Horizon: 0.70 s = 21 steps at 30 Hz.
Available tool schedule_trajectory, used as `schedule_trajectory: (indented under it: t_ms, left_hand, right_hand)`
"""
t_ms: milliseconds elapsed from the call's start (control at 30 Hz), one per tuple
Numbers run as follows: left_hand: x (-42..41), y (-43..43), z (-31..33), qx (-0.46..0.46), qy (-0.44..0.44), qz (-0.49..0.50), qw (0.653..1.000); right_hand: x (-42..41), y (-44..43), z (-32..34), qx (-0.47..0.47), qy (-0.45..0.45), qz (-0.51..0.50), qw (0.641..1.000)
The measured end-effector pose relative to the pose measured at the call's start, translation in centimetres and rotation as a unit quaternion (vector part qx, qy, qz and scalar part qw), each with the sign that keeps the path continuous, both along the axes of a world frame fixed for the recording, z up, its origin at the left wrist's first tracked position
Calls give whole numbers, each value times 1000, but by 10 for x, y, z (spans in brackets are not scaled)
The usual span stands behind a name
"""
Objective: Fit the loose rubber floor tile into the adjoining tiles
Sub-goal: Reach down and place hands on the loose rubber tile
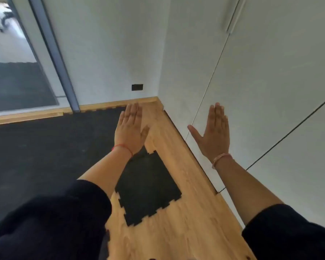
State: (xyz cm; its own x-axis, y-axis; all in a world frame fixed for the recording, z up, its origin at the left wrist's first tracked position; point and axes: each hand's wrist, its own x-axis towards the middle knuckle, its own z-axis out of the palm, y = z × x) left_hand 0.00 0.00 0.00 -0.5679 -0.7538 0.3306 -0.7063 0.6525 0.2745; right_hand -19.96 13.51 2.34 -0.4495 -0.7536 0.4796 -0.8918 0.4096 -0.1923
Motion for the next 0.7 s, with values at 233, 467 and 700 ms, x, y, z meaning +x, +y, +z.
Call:
schedule_trajectory:
  t_ms: [233,467,700]
  left_hand:
    - [-1,-3,-135,131,-38,100,986]
    - [-38,-8,-270,267,7,223,938]
    - [-38,-8,-477,314,-42,227,921]
  right_hand:
    - [-35,-40,-114,174,-42,62,982]
    - [-66,-90,-257,325,-90,160,928]
    - [-76,-101,-467,376,-135,122,909]
